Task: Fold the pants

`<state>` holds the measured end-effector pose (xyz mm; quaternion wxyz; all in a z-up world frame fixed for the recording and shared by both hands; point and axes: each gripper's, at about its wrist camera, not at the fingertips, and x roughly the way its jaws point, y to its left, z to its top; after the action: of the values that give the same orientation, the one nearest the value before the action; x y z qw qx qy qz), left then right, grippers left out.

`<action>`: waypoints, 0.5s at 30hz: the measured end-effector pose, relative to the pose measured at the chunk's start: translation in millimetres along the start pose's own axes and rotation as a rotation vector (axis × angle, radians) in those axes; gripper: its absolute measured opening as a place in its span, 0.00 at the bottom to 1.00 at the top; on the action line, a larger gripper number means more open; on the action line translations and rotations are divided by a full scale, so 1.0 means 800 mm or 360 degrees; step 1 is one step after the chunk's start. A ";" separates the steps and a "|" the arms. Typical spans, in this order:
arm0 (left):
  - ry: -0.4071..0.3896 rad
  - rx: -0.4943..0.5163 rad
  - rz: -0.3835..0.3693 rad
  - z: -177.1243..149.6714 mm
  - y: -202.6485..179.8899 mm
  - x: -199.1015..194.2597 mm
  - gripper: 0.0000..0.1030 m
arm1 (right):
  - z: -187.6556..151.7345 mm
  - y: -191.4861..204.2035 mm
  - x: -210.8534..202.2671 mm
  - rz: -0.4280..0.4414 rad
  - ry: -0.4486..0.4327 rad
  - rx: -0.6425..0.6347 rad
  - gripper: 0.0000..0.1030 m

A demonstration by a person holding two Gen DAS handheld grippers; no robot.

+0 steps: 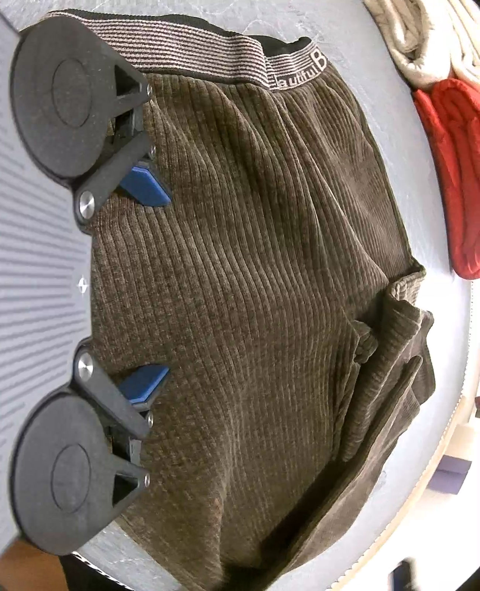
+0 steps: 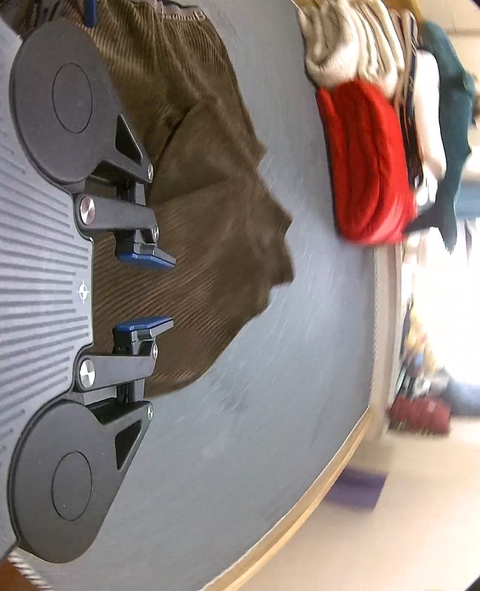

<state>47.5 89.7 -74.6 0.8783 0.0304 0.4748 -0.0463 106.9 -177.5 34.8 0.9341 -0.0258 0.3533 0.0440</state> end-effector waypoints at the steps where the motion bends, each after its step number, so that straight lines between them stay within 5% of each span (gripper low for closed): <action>1: -0.0002 0.0005 0.0003 0.000 -0.001 0.000 0.92 | 0.013 0.007 0.009 0.0032 -0.0001 -0.0038 0.32; 6: -0.0008 0.0007 -0.0006 0.000 0.001 0.001 0.93 | 0.059 0.037 0.061 0.0152 0.0055 -0.0224 0.46; 15: -0.0029 0.0035 0.0004 0.000 -0.003 0.004 0.99 | 0.061 0.098 0.152 0.0250 0.0268 -0.0483 0.46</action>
<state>48.9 87.4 -77.8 0.8823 0.0404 0.4661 -0.0507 221.6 -88.0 -10.6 0.8803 -0.1425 0.4206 0.1672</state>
